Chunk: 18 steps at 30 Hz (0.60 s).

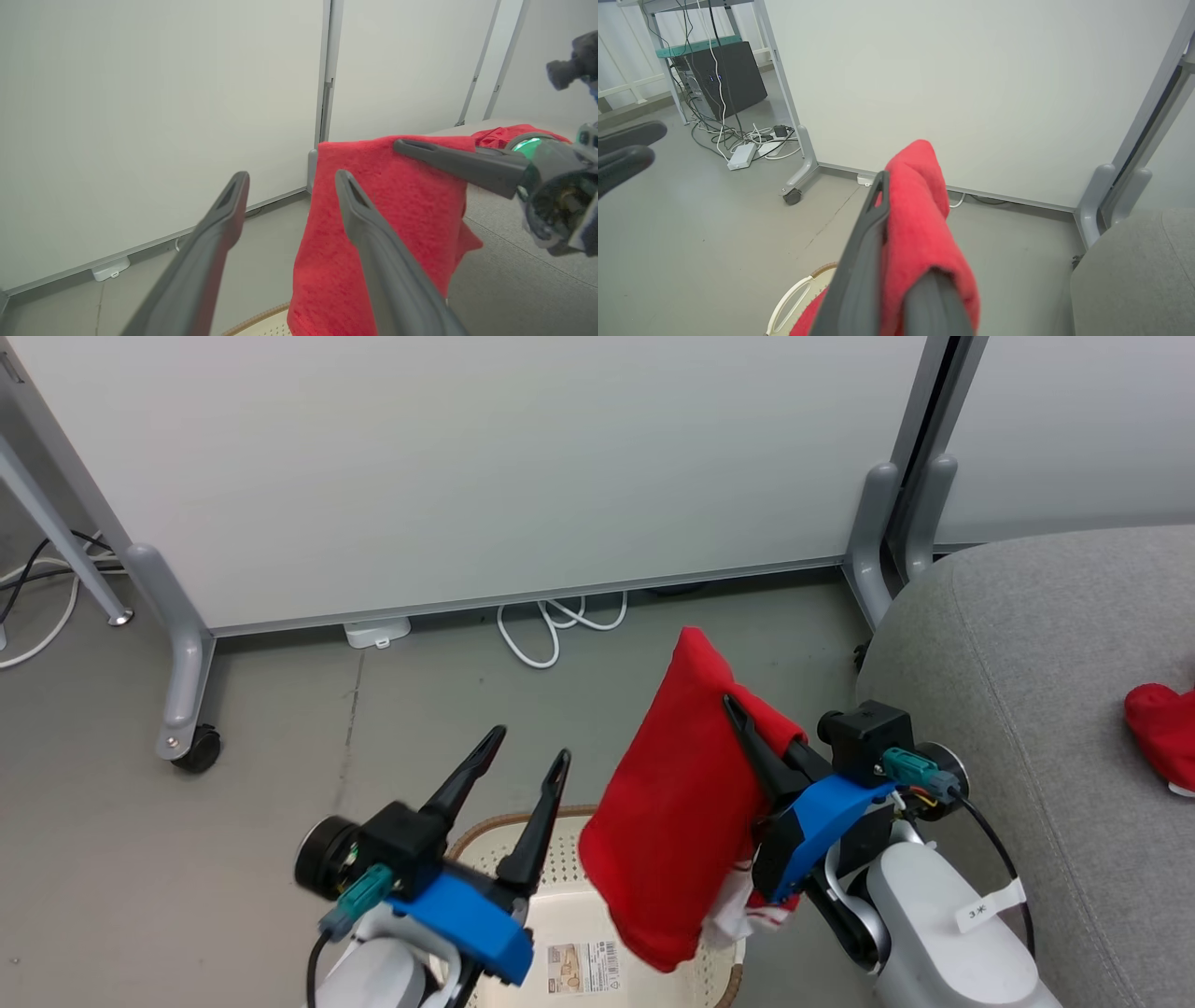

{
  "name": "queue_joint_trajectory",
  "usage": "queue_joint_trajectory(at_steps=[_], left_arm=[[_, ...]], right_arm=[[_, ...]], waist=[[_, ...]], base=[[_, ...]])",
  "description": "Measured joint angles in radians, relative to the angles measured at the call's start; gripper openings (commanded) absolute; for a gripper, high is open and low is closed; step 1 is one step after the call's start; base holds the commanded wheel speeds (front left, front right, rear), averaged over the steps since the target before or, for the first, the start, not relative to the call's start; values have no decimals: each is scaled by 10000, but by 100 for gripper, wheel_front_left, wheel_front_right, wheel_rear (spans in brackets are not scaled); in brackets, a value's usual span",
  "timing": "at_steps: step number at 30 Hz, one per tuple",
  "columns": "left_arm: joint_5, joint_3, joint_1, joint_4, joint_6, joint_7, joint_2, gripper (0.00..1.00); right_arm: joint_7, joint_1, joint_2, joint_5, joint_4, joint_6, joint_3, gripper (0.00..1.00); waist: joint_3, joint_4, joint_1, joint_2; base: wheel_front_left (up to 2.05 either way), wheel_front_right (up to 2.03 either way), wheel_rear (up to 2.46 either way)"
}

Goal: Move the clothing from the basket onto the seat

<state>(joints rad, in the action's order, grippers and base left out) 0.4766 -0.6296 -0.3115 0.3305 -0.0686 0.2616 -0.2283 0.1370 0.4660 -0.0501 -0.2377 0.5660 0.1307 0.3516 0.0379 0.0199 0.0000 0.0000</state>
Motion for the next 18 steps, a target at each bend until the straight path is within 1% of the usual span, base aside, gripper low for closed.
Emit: queue_joint_trajectory(at_steps=[5,8,14,18], left_arm=[[-523,871,1001,-336,-205,0,-25,100],[-761,1310,1489,-441,-297,0,59,100],[-1149,1929,2083,-491,-447,0,259,100],[-1352,2096,2194,-472,-529,0,431,100]], right_arm=[[-125,-201,0,100,-276,0,-201,0],[-171,-316,0,167,-364,0,-337,0],[-307,-448,0,198,-587,0,-439,0],[-389,-521,0,203,-723,0,-483,0]], waist=[[15,28,0,0],[1,51,0,0],[-11,52,0,0],[-27,41,0,0]], base=[[0,0,0],[0,0,0],[0,0,0],[0,0,0]])
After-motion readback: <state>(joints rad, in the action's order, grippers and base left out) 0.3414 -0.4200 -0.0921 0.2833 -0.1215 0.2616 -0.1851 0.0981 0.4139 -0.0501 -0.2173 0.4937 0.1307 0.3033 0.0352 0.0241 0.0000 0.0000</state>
